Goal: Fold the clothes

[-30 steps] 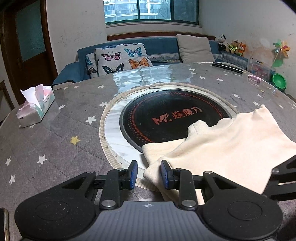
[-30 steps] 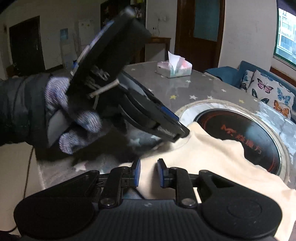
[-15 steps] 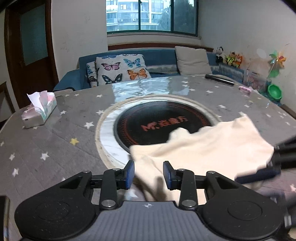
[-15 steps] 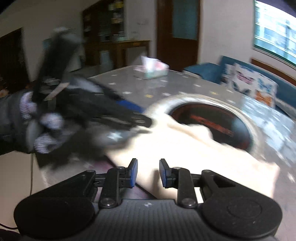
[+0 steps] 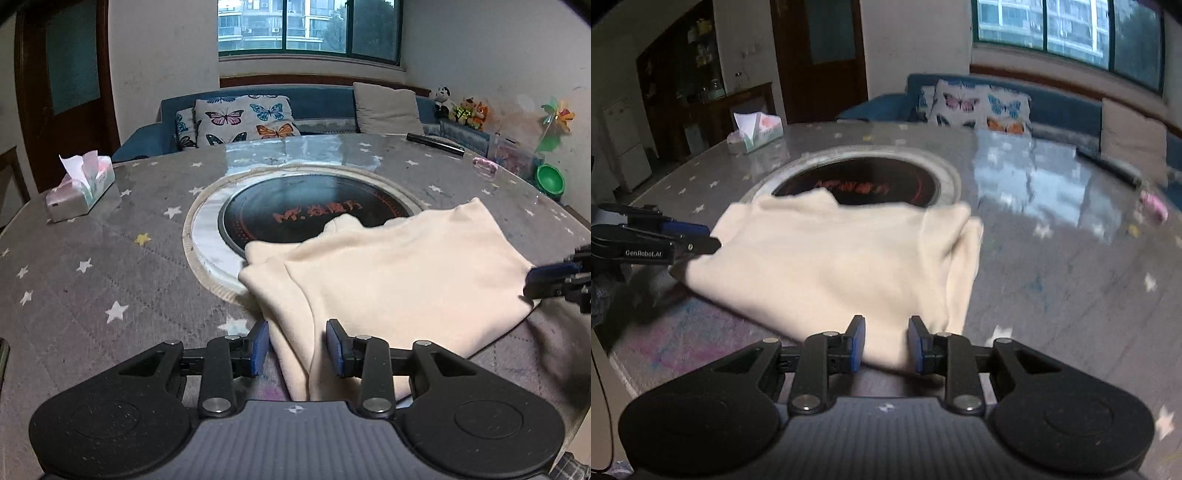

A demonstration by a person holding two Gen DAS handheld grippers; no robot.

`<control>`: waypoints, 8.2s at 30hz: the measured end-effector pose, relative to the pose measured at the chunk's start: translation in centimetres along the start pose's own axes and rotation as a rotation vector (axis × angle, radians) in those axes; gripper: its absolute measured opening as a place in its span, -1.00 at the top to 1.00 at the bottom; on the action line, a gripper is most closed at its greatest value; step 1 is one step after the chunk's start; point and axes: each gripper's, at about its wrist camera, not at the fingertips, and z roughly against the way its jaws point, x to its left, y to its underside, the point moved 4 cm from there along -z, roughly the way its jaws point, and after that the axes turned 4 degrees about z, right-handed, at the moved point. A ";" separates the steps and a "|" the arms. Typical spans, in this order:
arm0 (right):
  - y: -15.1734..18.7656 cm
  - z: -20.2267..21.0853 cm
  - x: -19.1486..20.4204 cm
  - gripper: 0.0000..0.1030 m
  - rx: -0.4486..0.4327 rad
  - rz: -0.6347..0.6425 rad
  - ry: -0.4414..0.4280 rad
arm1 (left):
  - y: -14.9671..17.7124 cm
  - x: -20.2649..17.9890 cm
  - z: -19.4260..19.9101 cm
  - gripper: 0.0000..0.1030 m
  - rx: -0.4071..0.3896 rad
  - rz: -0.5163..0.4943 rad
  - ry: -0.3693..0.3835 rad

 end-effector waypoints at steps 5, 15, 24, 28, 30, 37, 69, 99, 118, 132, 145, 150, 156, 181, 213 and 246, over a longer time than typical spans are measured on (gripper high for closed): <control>-2.7 -1.4 -0.8 0.51 -0.057 -0.002 0.011 | -1.2 0.1 0.1 0.31 -0.016 0.008 -0.010; -3.2 -5.0 -3.7 0.54 -0.014 -0.083 0.038 | -1.3 2.3 -2.2 0.25 0.027 0.055 -0.039; -4.8 -7.4 -5.3 0.54 -0.005 -0.101 0.062 | -2.8 2.6 -3.8 0.28 0.032 0.072 -0.048; -4.8 -7.2 -5.4 0.54 -0.015 -0.103 0.059 | -2.9 3.0 -4.4 0.26 0.041 0.085 -0.042; -5.1 -6.7 -5.0 0.54 -0.029 -0.084 0.067 | -3.1 2.9 -4.3 0.28 0.038 0.094 -0.039; -5.1 -7.4 -5.2 0.52 -0.015 -0.098 0.081 | -4.1 1.8 -4.6 0.03 0.027 0.093 -0.022; -5.0 -3.6 4.0 0.12 -0.065 0.139 -0.043 | -4.6 1.7 -1.3 -1.00 -0.059 0.058 -0.114; -3.3 -4.9 20.5 0.78 -0.077 0.619 -0.101 | 0.1 7.2 2.8 -0.72 0.058 0.605 0.072; -4.8 -1.5 16.3 0.83 -0.161 0.446 -0.177 | -0.7 4.2 -1.7 0.49 0.181 0.910 0.308; -4.7 -2.4 6.0 0.79 -0.082 0.226 -0.037 | 0.2 4.6 -2.2 0.69 0.178 0.912 0.260; -3.0 -4.1 -5.3 0.77 -0.037 -0.088 0.121 | 0.2 4.6 -2.3 0.69 0.172 0.889 0.229; -2.6 -4.9 -6.9 0.66 -0.034 -0.173 0.124 | 0.1 4.6 -2.2 0.69 0.173 0.878 0.224; -2.7 -4.0 -8.5 0.50 -0.085 -0.320 0.051 | 0.1 4.7 -2.1 0.69 0.175 0.865 0.219; -3.0 -5.5 -8.0 0.83 -0.117 -0.391 -0.005 | -3.0 2.7 -1.2 0.70 0.133 0.731 0.203; -0.1 -0.5 -29.7 0.83 -0.097 -0.506 0.443 | -13.1 -20.1 -16.0 0.56 0.243 0.239 0.283; -3.5 -5.8 -26.9 0.60 -0.059 -0.352 0.295 | -16.6 -26.8 -21.8 0.66 0.169 0.003 0.323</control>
